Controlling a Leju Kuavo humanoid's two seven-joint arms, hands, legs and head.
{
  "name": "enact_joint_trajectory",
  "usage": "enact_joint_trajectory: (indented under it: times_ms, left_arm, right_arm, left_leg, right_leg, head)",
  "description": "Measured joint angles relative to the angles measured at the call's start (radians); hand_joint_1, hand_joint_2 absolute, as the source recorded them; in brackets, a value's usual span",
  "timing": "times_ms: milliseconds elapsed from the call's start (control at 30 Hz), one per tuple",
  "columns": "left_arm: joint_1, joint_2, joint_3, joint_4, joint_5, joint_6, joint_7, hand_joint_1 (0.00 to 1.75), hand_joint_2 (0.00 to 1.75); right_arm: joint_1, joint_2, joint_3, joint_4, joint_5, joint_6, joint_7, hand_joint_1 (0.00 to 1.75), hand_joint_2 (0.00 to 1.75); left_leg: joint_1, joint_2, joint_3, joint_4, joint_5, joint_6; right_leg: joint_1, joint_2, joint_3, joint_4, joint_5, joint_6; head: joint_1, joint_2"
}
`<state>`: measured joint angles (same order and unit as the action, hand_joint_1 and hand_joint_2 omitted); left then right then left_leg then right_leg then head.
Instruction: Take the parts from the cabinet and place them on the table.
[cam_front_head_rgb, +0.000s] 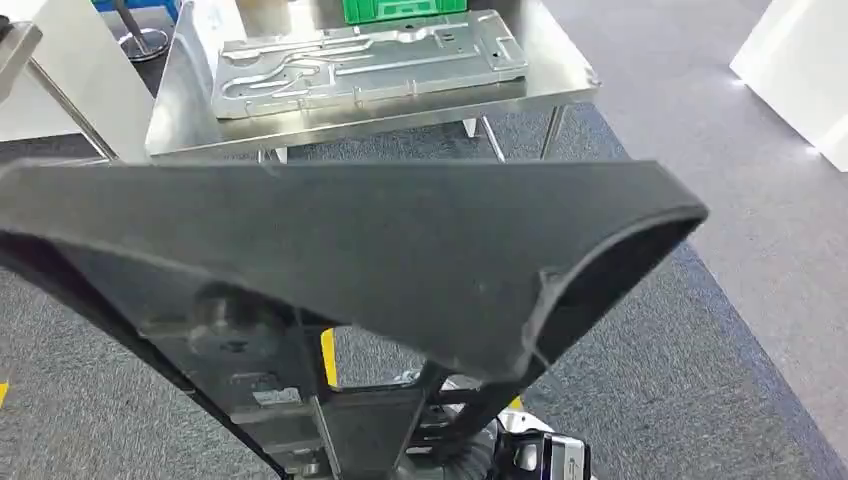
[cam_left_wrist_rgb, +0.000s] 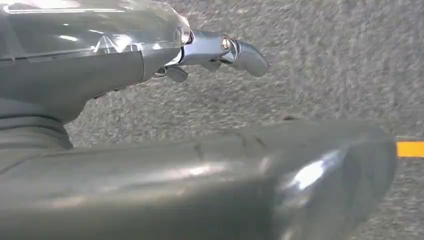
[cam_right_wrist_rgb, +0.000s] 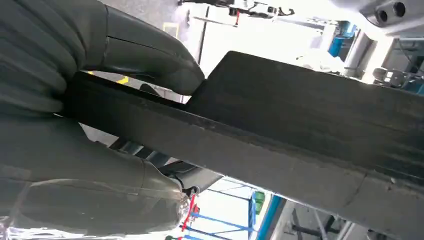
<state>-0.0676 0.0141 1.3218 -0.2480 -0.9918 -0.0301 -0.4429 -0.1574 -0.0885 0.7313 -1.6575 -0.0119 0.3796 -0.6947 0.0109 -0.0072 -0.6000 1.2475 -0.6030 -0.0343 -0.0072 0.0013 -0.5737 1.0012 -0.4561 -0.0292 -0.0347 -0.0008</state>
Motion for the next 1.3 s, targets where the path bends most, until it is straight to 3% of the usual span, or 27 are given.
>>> enact_joint_trajectory:
  times_ms: [33,67,100,133,200,233,267,367,433,533,567,600,633,700,733,767,800,867,933,1033,1067,1100,1133,1200,1233,1267,1300]
  left_arm:
    - [0.001,0.001,0.000,0.000,0.000,0.000,0.000,0.00,0.00]
    - [0.003,0.001,0.000,0.000,-0.002,0.000,0.000,0.00,0.00]
    - [0.005,0.001,0.000,0.000,-0.003,0.000,0.000,0.00,0.00]
    - [0.005,0.001,0.000,0.000,-0.003,0.000,0.000,0.00,0.00]
    - [0.005,0.002,0.000,0.000,-0.003,0.000,0.000,0.00,0.00]
    - [0.006,0.002,0.000,0.000,-0.002,0.000,0.002,0.00,0.00]
    - [0.004,0.002,0.000,0.000,-0.002,0.000,0.003,0.00,0.00]
    - [0.005,0.002,0.000,0.000,-0.001,0.000,0.003,0.00,0.00]
    - [0.004,0.002,0.000,0.000,-0.001,0.000,0.003,0.00,0.00]
    - [0.004,0.002,0.000,0.000,-0.001,0.000,0.003,0.00,0.00]
    - [0.005,0.002,0.000,0.000,-0.002,0.000,0.003,0.00,0.00]
    - [0.005,0.002,0.000,0.000,-0.002,0.000,0.002,0.00,0.00]
    - [0.005,0.002,0.000,0.000,-0.003,0.000,0.002,0.00,0.00]
    - [0.005,0.002,0.000,0.000,-0.003,0.001,0.002,0.00,0.00]
    - [0.004,0.002,0.000,0.000,-0.003,0.003,0.002,0.00,0.00]
    - [0.002,0.002,0.000,0.000,-0.003,0.003,0.002,0.00,0.00]
    - [0.001,0.002,0.000,0.000,-0.003,0.004,0.003,0.00,0.00]
    - [0.001,0.002,0.000,0.000,-0.003,0.005,0.004,0.00,0.00]
    - [-0.003,0.002,0.000,0.000,-0.003,0.006,0.004,0.00,0.00]
    - [-0.004,0.004,0.000,-0.001,-0.003,0.006,0.005,0.00,0.00]
    - [-0.001,0.004,0.000,-0.001,-0.003,0.006,0.005,0.00,0.00]
    - [0.001,0.003,0.000,-0.001,-0.003,0.006,0.005,0.00,0.00]
    - [0.003,0.003,0.000,-0.001,-0.003,0.006,0.005,0.00,0.00]
    - [0.003,0.005,0.000,-0.001,-0.003,0.006,0.005,0.00,0.00]
    - [0.004,0.006,0.000,-0.001,-0.003,0.006,0.005,0.00,0.00]
    - [0.002,0.007,0.000,-0.001,-0.005,0.006,0.005,0.00,0.00]
    - [0.001,0.008,0.000,-0.001,-0.006,0.006,0.005,0.00,0.00]
  right_arm:
    - [0.003,0.000,0.000,0.000,0.002,0.000,0.000,1.66,1.75]
    - [0.007,0.000,0.000,0.000,0.002,0.000,0.000,1.66,1.75]
    - [0.008,0.000,0.000,0.000,0.002,0.000,0.000,1.66,1.75]
    - [0.008,0.000,0.000,0.000,0.003,0.001,0.000,1.66,1.75]
    - [0.008,0.001,0.000,0.000,0.003,0.003,0.000,1.66,1.75]
    - [0.008,0.001,0.000,0.001,0.003,0.003,0.000,1.66,1.75]
    - [0.008,0.002,0.000,0.000,0.003,0.007,0.000,1.66,1.75]
    - [0.008,0.003,-0.001,-0.003,0.002,0.017,0.000,1.66,1.75]
    - [0.007,0.003,-0.002,-0.005,0.002,0.018,0.000,1.66,1.75]
    - [0.011,0.002,-0.005,-0.007,0.002,0.018,0.000,1.66,1.75]
    - [0.013,0.001,-0.005,-0.007,0.002,0.019,0.000,1.66,1.75]
    - [0.015,0.001,-0.007,-0.007,0.002,0.019,0.000,1.66,1.75]
    - [0.016,0.001,-0.009,-0.008,0.001,0.019,0.000,1.66,1.75]
    - [0.016,0.001,-0.012,-0.010,0.000,0.021,0.000,1.66,1.75]
    - [0.017,0.001,-0.014,-0.010,0.000,0.021,0.000,1.66,1.75]
    - [0.016,0.002,-0.014,-0.010,-0.001,0.022,0.000,1.66,1.75]
    - [0.016,0.002,-0.015,-0.011,-0.001,0.024,0.000,1.66,1.75]
    - [0.016,0.003,-0.016,-0.013,-0.003,0.027,0.000,1.66,1.75]
    - [0.015,0.005,-0.018,-0.014,-0.005,0.034,0.000,1.66,1.75]
    - [0.014,0.008,-0.019,-0.016,-0.010,0.037,0.000,1.66,1.75]
    - [0.016,0.008,-0.019,-0.016,-0.011,0.037,0.000,1.66,1.75]
    - [0.016,0.008,-0.019,-0.016,-0.012,0.037,0.000,1.66,1.75]
    - [0.016,0.008,-0.019,-0.016,-0.013,0.037,0.000,1.66,1.75]
    - [0.015,0.008,-0.019,-0.016,-0.013,0.037,0.000,1.66,1.75]
    - [0.016,0.008,-0.019,-0.016,-0.013,0.037,0.000,1.66,1.75]
    - [0.016,0.008,-0.020,-0.016,-0.013,0.037,0.000,1.66,1.75]
    - [0.015,0.009,-0.021,-0.016,-0.014,0.037,0.000,1.66,1.75]
  left_leg:
    - [0.003,0.000,-0.041,0.045,-0.039,-0.003]
    - [0.005,0.001,-0.064,0.054,-0.051,-0.005]
    - [0.007,0.001,-0.069,0.028,-0.034,-0.007]
    - [0.009,0.001,-0.057,-0.034,0.015,-0.007]
    - [0.009,0.004,-0.008,-0.209,0.161,-0.001]
    - [0.004,0.007,-0.010,-0.225,0.172,0.003]
    - [0.000,0.007,-0.008,-0.227,0.150,0.012]
    - [0.001,0.003,0.009,-0.235,0.166,0.037]
    - [0.003,0.003,0.028,-0.248,0.163,0.047]
    - [0.000,0.003,0.040,-0.248,0.147,0.056]
    - [0.000,0.003,0.047,-0.248,0.140,0.056]
    - [0.000,0.002,0.056,-0.248,0.133,0.055]
    - [0.000,0.000,0.068,-0.248,0.124,0.053]
    - [0.000,-0.001,0.094,-0.248,0.106,0.046]
    - [-0.002,-0.001,0.100,-0.245,0.098,0.040]
    - [-0.003,-0.003,0.098,-0.245,0.093,0.033]
    - [-0.003,-0.002,0.093,-0.249,0.088,0.025]
    - [-0.003,-0.001,0.108,-0.239,0.092,0.013]
    - [0.000,0.001,0.092,-0.188,0.074,0.004]
    - [0.001,0.002,-0.037,0.027,-0.017,-0.005]
    - [0.001,0.002,-0.070,0.069,-0.030,-0.005]
    - [0.001,0.002,-0.084,0.066,-0.013,-0.002]
    - [0.001,0.002,-0.075,0.017,0.032,0.002]
    - [-0.001,0.002,-0.014,-0.160,0.158,0.015]
    - [-0.005,0.003,0.007,-0.210,0.177,0.023]
    - [-0.015,0.006,-0.001,-0.217,0.128,0.025]
    - [-0.017,0.004,0.007,-0.219,0.128,0.031]
  right_leg:
    - [0.000,0.001,0.009,0.000,-0.009,0.000]
    - [-0.001,0.002,0.019,0.000,-0.017,0.001]
    - [-0.001,0.004,0.030,0.000,-0.026,0.003]
    - [-0.002,0.004,0.044,0.000,-0.035,0.006]
    - [-0.002,0.004,0.070,0.000,-0.057,0.014]
    - [0.000,0.004,0.080,0.004,-0.064,0.020]
    - [0.001,0.006,0.075,0.002,-0.069,0.027]
    - [0.002,0.005,0.084,0.016,-0.067,0.046]
    - [-0.002,0.004,0.048,0.094,-0.080,0.051]
    - [-0.004,0.004,-0.091,0.294,-0.173,0.061]
    - [-0.005,0.004,-0.121,0.318,-0.183,0.062]
    - [-0.005,0.004,-0.128,0.302,-0.164,0.059]
    - [-0.005,0.004,-0.115,0.245,-0.117,0.060]
    - [-0.005,0.003,-0.054,0.075,0.009,0.054]
    - [0.000,0.003,-0.047,0.039,0.015,0.048]
    - [0.005,0.001,-0.049,0.031,-0.008,0.042]
    - [0.005,0.002,-0.048,0.033,0.009,0.035]
    - [0.005,0.006,-0.041,0.029,0.004,0.020]
    - [-0.001,0.003,-0.016,0.020,0.001,0.008]
    - [0.001,0.002,-0.004,0.020,-0.015,0.001]
    - [0.002,0.003,0.002,0.021,-0.021,0.001]
    - [0.002,0.004,0.010,0.021,-0.027,0.001]
    - [0.003,0.005,0.020,0.021,-0.034,0.001]
    - [0.005,0.005,0.046,0.021,-0.051,0.005]
    - [0.003,0.003,0.051,0.018,-0.057,0.007]
    - [0.004,0.005,0.054,0.019,-0.058,0.012]
    - [0.003,0.005,0.050,0.017,-0.062,0.021]
  head:
    - [0.000,0.000]
    - [0.000,0.000]
    - [0.000,0.000]
    - [0.000,0.000]
    - [0.000,0.000]
    - [0.002,0.000]
    - [0.000,0.000]
    - [0.001,0.000]
    - [0.002,0.000]
    - [0.004,0.000]
    - [0.003,0.000]
    - [0.003,0.000]
    - [0.004,0.000]
    - [0.004,0.000]
    - [0.003,0.000]
    - [0.003,0.000]
    - [0.003,0.000]
    - [0.003,0.000]
    - [0.002,0.000]
    - [0.001,0.000]
    - [0.001,0.000]
    - [0.001,0.000]
    - [0.001,0.000]
    - [0.001,0.000]
    - [0.001,0.000]
    - [0.003,0.000]
    - [0.000,0.000]
